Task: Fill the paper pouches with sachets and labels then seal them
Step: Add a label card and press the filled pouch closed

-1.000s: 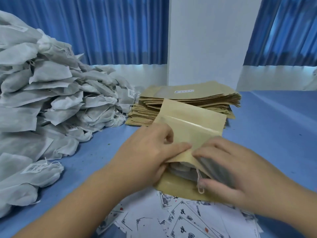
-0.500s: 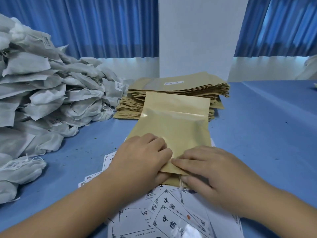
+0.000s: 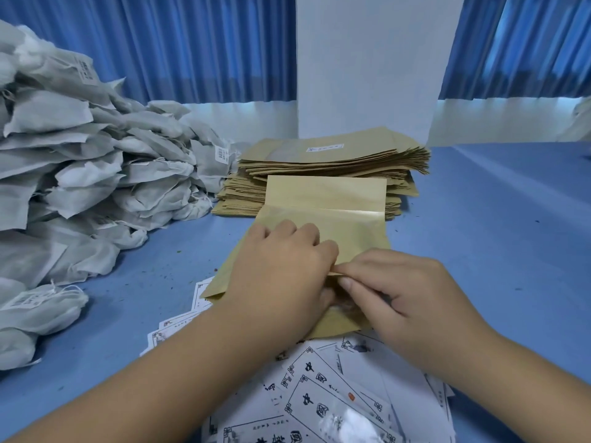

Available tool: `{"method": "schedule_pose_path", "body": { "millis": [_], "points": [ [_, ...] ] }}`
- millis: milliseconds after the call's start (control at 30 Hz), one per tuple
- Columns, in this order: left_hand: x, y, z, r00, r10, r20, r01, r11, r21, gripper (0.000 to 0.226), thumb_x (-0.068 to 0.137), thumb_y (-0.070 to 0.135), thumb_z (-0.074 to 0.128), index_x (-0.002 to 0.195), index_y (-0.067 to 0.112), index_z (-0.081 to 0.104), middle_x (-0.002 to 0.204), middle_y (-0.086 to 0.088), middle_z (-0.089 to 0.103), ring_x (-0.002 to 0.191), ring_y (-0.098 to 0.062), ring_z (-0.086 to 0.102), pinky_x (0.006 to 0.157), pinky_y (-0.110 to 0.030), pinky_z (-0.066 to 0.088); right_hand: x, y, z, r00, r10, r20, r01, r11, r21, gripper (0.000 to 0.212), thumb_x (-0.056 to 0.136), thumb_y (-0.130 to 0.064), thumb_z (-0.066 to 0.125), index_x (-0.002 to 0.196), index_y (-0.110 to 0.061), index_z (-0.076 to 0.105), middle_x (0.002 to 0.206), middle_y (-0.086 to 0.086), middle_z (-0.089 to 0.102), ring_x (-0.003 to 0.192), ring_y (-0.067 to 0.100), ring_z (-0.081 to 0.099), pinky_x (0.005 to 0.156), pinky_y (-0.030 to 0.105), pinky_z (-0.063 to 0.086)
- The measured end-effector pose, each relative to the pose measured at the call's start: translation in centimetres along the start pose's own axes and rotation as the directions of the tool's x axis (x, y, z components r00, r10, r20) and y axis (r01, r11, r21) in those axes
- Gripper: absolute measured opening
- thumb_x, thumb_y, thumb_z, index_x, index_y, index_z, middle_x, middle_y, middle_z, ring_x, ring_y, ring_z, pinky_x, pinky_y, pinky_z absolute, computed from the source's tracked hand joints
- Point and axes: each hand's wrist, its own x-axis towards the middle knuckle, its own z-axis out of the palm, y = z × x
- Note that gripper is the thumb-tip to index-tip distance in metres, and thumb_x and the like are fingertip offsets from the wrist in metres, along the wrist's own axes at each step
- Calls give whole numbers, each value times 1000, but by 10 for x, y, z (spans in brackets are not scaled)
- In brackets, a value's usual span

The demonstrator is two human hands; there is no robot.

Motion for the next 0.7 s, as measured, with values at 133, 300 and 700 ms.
{"method": "schedule_pose_path", "body": {
  "millis": [133,300,700],
  "points": [
    [7,4,3,995,47,-85,-30,981,192,26,56,25,78,62,19,53,59,0,51,58,-25,50,62,-33,22,0,0,-1,1000,10,-20,-10,1000,16,31,93,-31,43,91,-22,72,73,-9,60,71,11,56,61,36,49],
    [10,3,13,975,134,-179,-84,962,261,26,52,10,75,55,17,50,52,-2,47,49,-23,46,52,-28,26,0,-1,1,999,24,45,-21,997,-69,30,93,-32,44,75,-19,64,66,-9,54,67,12,51,59,37,47],
    [-31,-35,17,955,290,62,-266,931,-249,21,82,31,62,98,27,75,84,8,60,76,-16,60,57,-31,53,-4,2,-9,889,48,455,100,950,-295,44,94,-59,32,128,-41,53,115,-20,51,112,6,40,87,29,43]
  ]
}}
